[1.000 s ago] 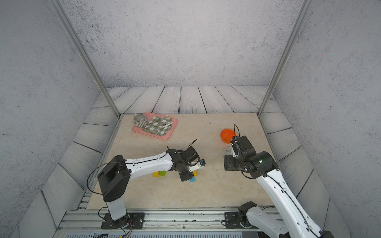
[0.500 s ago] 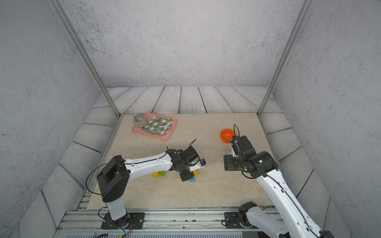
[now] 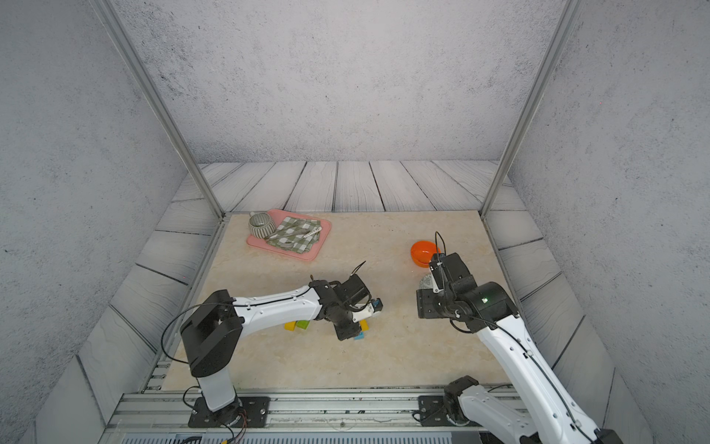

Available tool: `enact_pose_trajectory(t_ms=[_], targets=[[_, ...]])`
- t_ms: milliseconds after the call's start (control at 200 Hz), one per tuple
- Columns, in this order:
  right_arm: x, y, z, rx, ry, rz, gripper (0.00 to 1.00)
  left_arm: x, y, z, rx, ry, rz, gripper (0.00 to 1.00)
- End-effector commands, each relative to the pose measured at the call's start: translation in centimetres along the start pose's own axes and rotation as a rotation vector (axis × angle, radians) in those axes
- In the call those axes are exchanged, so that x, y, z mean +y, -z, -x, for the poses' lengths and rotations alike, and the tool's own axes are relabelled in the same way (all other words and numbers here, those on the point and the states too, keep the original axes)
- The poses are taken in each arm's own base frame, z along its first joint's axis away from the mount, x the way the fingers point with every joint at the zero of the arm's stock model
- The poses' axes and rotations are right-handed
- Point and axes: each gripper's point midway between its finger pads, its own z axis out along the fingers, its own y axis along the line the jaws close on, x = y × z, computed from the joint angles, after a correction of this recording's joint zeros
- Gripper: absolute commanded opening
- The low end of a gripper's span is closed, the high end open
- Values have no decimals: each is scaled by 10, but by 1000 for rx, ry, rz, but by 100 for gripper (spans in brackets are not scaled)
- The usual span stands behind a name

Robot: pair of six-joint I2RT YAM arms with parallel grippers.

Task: Assemble the letter s with lego
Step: Assemble the lego brick with the lego brick.

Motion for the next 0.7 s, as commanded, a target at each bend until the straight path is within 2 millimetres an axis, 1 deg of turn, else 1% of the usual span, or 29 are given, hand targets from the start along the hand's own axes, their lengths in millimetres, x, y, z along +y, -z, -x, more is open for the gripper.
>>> enact_pose_trajectory(t_ms=[0,210,380,691], targets=[[0,-1,-4,14,4,1,73,-4,-9,-6,24,-5,-19,0],[0,-1,-4,14,6,5,73,-4,-16,-9,37,-7,-23,0],[0,-1,-5,14,6,4,73,-4,-21,-16,64,-27,-26,0],[0,-2,-5,15,4,8,73,-7,-20,-24,82,-84,-42,0]])
